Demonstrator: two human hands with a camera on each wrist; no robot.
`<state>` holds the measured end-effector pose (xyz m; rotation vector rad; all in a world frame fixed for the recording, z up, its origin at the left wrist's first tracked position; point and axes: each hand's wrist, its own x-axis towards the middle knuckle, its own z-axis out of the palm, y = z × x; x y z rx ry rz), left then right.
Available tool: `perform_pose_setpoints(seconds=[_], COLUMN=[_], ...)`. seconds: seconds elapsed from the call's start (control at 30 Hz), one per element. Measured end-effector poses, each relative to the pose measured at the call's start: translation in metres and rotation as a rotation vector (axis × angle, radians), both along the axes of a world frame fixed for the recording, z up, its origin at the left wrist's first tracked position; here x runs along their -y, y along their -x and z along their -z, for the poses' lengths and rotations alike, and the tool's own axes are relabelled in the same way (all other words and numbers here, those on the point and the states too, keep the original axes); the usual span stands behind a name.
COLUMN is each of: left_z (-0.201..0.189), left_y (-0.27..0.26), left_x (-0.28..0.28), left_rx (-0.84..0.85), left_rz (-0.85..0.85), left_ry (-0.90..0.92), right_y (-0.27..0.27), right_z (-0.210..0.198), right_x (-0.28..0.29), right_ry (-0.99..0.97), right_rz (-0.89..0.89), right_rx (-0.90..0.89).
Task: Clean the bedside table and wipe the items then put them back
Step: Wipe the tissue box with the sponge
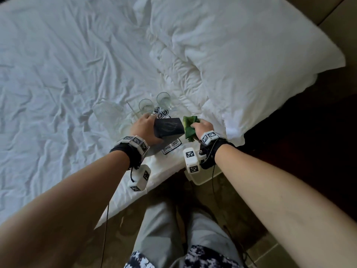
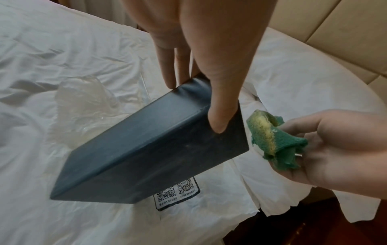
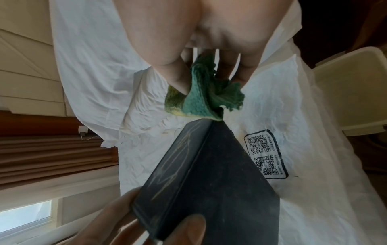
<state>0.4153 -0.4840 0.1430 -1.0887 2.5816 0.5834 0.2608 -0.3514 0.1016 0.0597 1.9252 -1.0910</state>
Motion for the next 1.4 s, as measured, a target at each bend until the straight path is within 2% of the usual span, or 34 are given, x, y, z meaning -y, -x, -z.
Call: perform_pose_setpoints(seconds=[0.23,0.4,0.63,0.9,1.13,1.4], left_z=[0.011,0.018,0.023,0.021,0.025,0.029], left_y=[-0.028,-0.031,-0.041,-0.049,-0.059,-0.06], left_x=[0.006,0.011,0.016,0.023,0.016,0.021], left_rx=[-0.097,-0.076,-0.078,-0.076,-0.185,-0.203], left_rz=[-0.051,-0.034,-0.01,0.007,0.017,0.009], left_ry=[-0.051,-0.047,-0.056,-0.078,-0.057,-0.099], right_y=[-0.006,-0.018,-0.027,-0.036,-0.05,-0.061], right_z=[0.007,0.011,0.002,-0.005,-0.006,0.0], right_x=[0.006,0.018,0.03,0.04,0.048,0.048], right_ry=[-0.034,-0.025,-0.105,-0.227,-0.336,-0.349], right_rz=[-0.008,-0.071,-0.317,-0.465,-0.5,-0.51], right_rx=[-0.1,-0.178,-0.309,-0.431,-0.581,-0.679])
